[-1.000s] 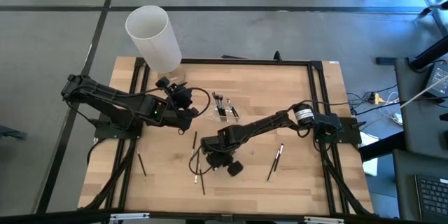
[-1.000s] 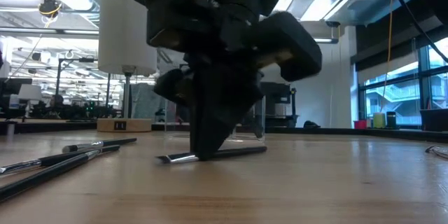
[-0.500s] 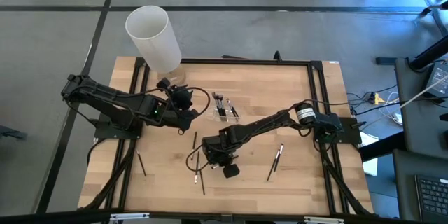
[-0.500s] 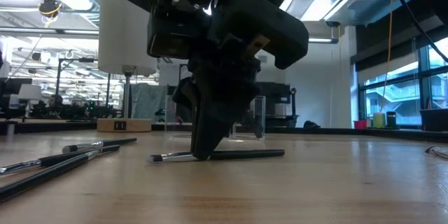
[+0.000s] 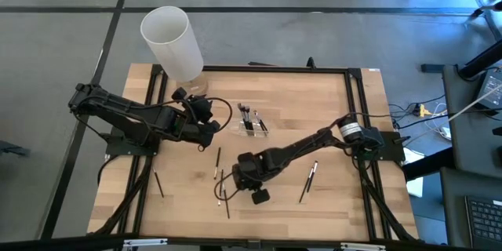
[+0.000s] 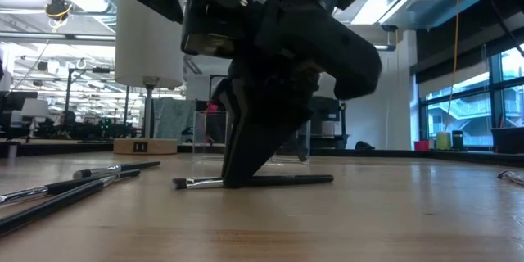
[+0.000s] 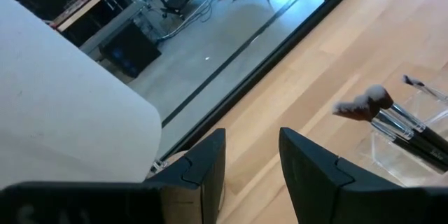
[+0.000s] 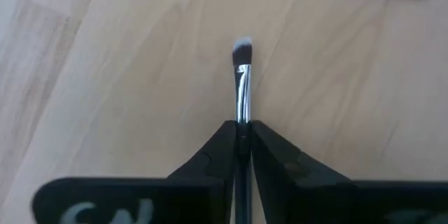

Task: Put items in baskets/containers
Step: Put the black eyeshadow brush into the transparent organizer

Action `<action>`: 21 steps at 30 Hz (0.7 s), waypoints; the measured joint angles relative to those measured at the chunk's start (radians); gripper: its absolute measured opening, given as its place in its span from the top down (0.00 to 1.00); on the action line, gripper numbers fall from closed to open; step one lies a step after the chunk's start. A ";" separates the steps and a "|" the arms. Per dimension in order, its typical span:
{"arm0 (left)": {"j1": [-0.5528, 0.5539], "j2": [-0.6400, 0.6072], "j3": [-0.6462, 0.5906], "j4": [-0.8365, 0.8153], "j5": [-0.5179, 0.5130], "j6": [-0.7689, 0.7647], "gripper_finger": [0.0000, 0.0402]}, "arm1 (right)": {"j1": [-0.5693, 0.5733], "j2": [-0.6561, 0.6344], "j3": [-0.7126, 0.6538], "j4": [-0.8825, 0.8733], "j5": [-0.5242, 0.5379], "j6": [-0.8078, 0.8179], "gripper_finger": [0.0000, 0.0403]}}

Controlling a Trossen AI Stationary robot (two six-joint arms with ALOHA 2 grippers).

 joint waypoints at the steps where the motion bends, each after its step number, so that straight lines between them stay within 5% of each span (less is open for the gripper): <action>1: 0.000 0.000 0.000 0.000 0.000 -0.002 0.68 | 0.003 0.000 -0.004 0.006 0.002 0.002 0.88; 8: 0.000 -0.001 0.000 0.000 -0.007 -0.006 0.68 | 0.010 0.000 -0.002 0.006 0.010 0.003 0.96; 15: 0.000 -0.001 0.000 -0.003 -0.004 0.001 0.68 | 0.009 -0.071 0.021 -0.001 0.017 0.044 0.92; 21: -0.002 -0.001 0.000 -0.014 0.028 0.002 0.68 | -0.008 -0.255 -0.024 0.013 0.210 0.074 0.95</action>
